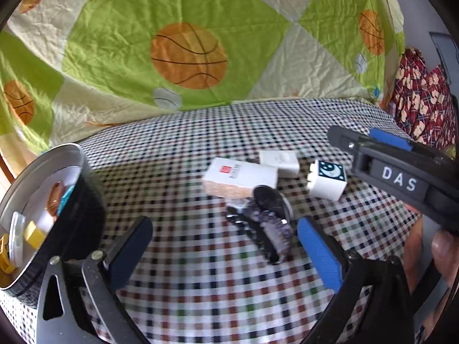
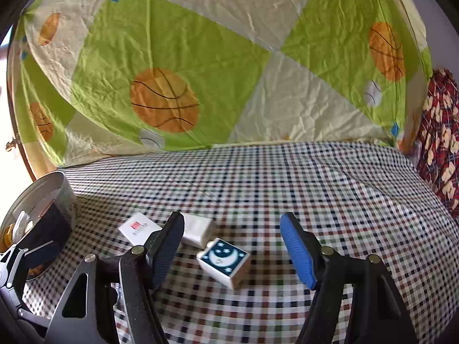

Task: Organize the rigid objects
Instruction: 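Move the left tool to the amethyst crystal while the right tool approaches the moon-print cube, then close the left tool on the amethyst crystal while the right tool grasps the moon-print cube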

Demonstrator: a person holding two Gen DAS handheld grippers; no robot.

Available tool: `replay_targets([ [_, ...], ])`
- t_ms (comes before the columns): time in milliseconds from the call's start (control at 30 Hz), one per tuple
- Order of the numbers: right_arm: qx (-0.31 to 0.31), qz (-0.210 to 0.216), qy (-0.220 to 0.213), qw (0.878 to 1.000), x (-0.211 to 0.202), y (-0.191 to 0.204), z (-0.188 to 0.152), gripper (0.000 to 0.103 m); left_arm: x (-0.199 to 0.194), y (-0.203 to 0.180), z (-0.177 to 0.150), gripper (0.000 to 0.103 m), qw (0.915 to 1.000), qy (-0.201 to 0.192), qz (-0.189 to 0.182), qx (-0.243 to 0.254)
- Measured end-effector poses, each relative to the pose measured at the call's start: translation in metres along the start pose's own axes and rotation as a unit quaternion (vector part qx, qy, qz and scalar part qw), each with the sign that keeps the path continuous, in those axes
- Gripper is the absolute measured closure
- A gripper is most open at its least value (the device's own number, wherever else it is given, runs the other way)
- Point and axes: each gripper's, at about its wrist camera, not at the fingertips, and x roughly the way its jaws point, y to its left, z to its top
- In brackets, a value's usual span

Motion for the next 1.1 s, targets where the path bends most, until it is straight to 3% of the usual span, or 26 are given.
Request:
replay_targets([
  [233,0.022,-0.011,0.029,0.999,0.012,-0.014,-0.003,0.031,0.031,-0.016,0.006,0.001,0.9987,0.049,-0.006,0.014],
  [267,0.022,-0.009,0.033,0.999,0.013,-0.014,-0.004,0.031,0.034,-0.013,0.007,0.006,0.9985,0.053,-0.012,0.008],
  [300,0.022,-0.008,0.035,0.999,0.014,-0.014,-0.005,0.031,0.036,-0.012,0.008,0.018,0.9983,0.056,-0.017,0.006],
  [333,0.021,-0.008,0.037,0.999,0.014,-0.014,-0.005,0.031,0.039,-0.009,0.008,0.023,0.9978,0.062,-0.024,0.002],
  [433,0.014,-0.010,0.042,0.999,0.016,-0.011,-0.007,0.031,0.046,-0.001,0.007,0.050,0.9951,0.082,-0.052,-0.018],
  [500,0.011,-0.004,0.050,0.999,0.020,-0.009,-0.008,0.031,0.045,0.001,0.005,0.055,0.9946,0.082,-0.060,-0.020],
  [733,0.004,0.005,0.064,0.998,0.025,-0.004,-0.010,0.031,0.041,0.016,-0.004,0.056,0.9952,0.072,-0.063,-0.021],
  [967,-0.010,0.018,0.094,0.995,0.034,0.005,-0.013,0.031,0.022,0.049,-0.008,0.056,0.9991,0.031,-0.011,-0.026],
  [1100,-0.029,0.018,0.111,0.993,0.040,0.015,-0.013,0.031,0.020,0.068,-0.007,0.056,0.9983,0.025,-0.008,-0.052],
])
